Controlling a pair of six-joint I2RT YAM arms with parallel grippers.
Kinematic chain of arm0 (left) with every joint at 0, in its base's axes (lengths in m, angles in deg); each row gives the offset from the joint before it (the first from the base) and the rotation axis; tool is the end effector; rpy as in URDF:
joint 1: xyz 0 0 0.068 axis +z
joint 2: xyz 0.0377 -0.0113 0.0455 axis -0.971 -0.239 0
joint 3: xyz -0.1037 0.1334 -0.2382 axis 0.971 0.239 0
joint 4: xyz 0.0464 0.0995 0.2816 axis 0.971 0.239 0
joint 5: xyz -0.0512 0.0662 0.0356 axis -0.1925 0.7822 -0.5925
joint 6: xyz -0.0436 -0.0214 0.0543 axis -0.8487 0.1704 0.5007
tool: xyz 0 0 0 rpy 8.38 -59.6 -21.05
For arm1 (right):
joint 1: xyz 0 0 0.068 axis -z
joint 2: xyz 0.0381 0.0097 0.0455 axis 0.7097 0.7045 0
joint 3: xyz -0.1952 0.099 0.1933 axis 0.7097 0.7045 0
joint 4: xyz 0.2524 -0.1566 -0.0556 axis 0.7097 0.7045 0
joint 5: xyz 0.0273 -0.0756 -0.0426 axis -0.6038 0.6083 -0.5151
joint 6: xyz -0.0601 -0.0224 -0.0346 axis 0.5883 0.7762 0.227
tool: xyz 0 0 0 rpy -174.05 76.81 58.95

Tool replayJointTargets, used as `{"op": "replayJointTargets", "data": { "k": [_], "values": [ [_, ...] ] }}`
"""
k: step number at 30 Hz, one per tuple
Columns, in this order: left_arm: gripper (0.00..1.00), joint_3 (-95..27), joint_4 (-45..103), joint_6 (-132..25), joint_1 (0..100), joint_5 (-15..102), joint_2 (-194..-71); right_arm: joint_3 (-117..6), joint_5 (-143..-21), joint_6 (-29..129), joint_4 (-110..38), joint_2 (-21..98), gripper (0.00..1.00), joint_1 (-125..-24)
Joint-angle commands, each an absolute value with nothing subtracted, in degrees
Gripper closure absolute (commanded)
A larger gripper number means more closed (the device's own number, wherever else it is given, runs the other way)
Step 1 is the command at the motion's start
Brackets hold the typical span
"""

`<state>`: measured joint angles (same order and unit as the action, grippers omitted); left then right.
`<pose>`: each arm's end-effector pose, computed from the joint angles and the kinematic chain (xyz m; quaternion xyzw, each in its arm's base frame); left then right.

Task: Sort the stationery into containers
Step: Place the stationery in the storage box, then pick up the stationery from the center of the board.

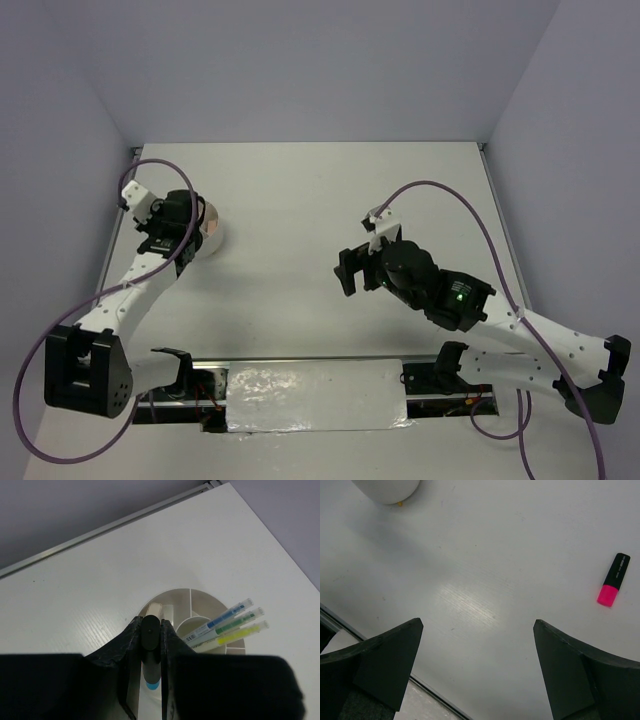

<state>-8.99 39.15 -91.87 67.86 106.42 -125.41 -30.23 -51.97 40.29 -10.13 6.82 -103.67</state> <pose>0.3045 0.0056 0.2754 -0.4899 0.6329 0.1285 0.5856 0.1461 0.1934 0.3381 -0.1996 0.8114 0.1861 0.5168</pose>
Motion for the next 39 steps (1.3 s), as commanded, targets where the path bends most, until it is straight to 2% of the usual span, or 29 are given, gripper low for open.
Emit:
{"op": "replayJointTargets", "data": {
  "k": [1, 5, 8, 9, 11, 12, 17, 19, 20, 21, 27, 30, 39],
  "values": [
    [0.74, -6.8, 34.8, -93.9, 68.3, 107.1, -126.4, -29.8, -52.3, 41.1, -12.3, 6.5, 0.0, -103.2],
    [0.63, -5.9, 35.4, -96.0, 68.3, 107.1, -127.6, -29.3, -52.4, 41.0, -12.3, 6.1, 0.0, -103.0],
    [0.5, -5.6, 36.3, -96.8, 68.4, 106.6, -127.3, -28.8, -52.7, 40.9, -12.4, 6.0, 0.0, -102.5],
    [0.41, -5.3, 36.0, -96.6, 68.4, 106.1, -126.8, -28.6, -52.8, 40.8, -12.6, 6.0, 0.0, -101.9],
    [0.32, -5.0, 35.3, -96.1, 68.4, 104.5, -124.9, -27.9, -53.8, 40.4, -13.1, 6.5, 0.0, -100.0],
    [0.24, -5.3, 35.3, -96.0, 68.3, 103.8, -124.2, -27.6, -56.9, 39.6, -14.0, 6.8, 0.0, -98.2],
    [0.15, -10.2, 42.0, -92.1, 68.3, 93.3, -118.1, -26.3, -64.4, 37.5, -15.1, 12.1, 0.0, -85.0],
    [0.05, -15.3, 49.0, -89.9, 68.3, 87.5, -116.1, -27.9, -65.4, 37.7, -13.3, 17.4, 0.0, -80.2],
    [0.05, -16.7, 49.0, -88.8, 68.3, 87.4, -115.2, -28.7, -65.6, 37.7, -13.3, 19.4, 0.0, -78.4],
    [0.01, -19.1, 52.7, -85.9, 68.3, 83.0, -114.4, -29.4, -68.2, 38.4, -12.7, 21.6, 0.0, -76.7],
    [0.01, -20.5, 59.8, -73.7, 68.3, 63.1, -101.5, -34.0, -69.9, 42.3, -13.6, 37.3, 0.01, -65.8],
    [0.01, -18.9, 61.5, -68.9, 68.4, 59.1, -96.4, -35.7, -71.8, 44.0, -14.7, 44.1, 0.05, -62.8],
    [0.01, -7.9, 59.4, -68.1, 68.4, 54.7, -92.1, -46.4, -73.9, 46.4, -12.0, 59.6, 0.32, -59.0]
  ]
}}
